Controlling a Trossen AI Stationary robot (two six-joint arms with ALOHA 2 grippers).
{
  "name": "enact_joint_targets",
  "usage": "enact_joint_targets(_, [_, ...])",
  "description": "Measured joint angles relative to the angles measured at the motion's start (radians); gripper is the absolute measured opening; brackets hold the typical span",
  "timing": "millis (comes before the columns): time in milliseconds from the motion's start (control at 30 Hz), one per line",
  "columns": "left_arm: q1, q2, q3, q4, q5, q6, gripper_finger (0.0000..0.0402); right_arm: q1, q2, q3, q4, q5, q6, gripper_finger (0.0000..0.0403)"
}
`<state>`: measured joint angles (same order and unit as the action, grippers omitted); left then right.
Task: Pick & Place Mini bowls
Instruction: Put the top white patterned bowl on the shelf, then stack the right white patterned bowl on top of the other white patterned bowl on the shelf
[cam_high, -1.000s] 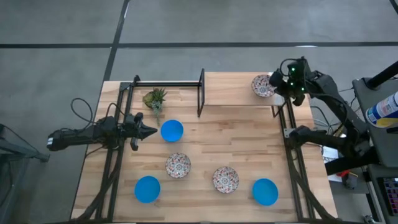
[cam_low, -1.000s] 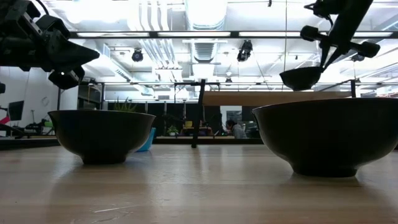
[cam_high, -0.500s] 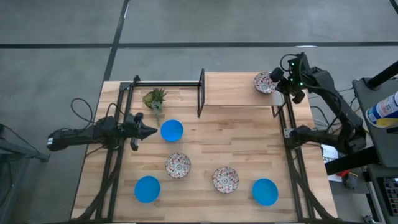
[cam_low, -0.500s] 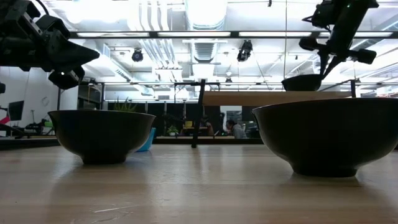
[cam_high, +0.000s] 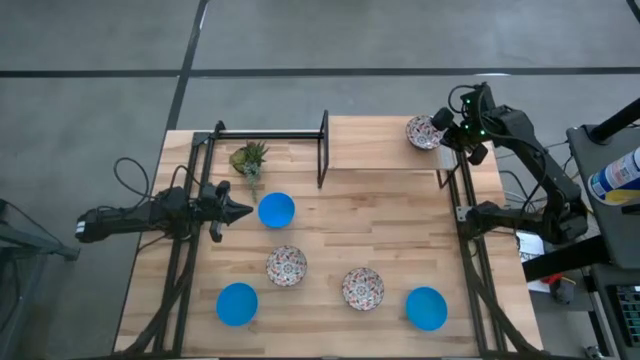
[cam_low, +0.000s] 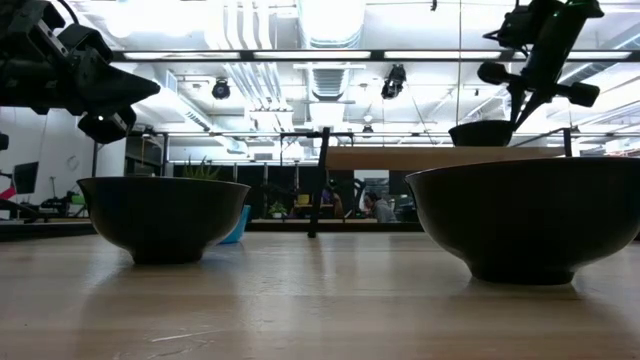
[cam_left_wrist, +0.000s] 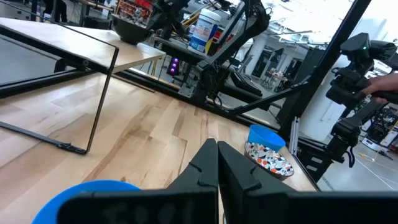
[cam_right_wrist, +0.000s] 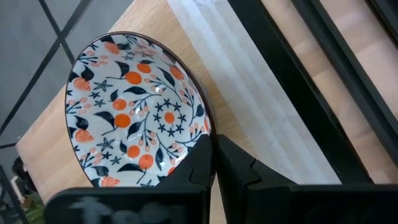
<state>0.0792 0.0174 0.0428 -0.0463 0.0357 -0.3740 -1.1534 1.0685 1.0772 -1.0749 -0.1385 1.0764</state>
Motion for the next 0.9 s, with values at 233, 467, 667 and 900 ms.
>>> enact_joint_targets(233, [0.000,0.000,0.000,0.000,0.000,0.000,0.0000,0.000,-0.007,-0.001,0.001,-0.001,-0.029,0.0009])
enact_joint_targets(467, [0.000,0.000,0.000,0.000,0.000,0.000,0.0000,0.000,-0.007,-0.001,-0.021,0.012,-0.007,0.0020])
enact_joint_targets(667, [0.000,0.000,0.000,0.000,0.000,0.000,0.0000,0.001,-0.007,-0.003,-0.024,0.019,-0.012,0.0070])
enact_joint_targets(900, [0.000,0.000,0.000,0.000,0.000,0.000,0.0000,0.001,-0.014,0.000,-0.023,0.017,-0.014,0.0112])
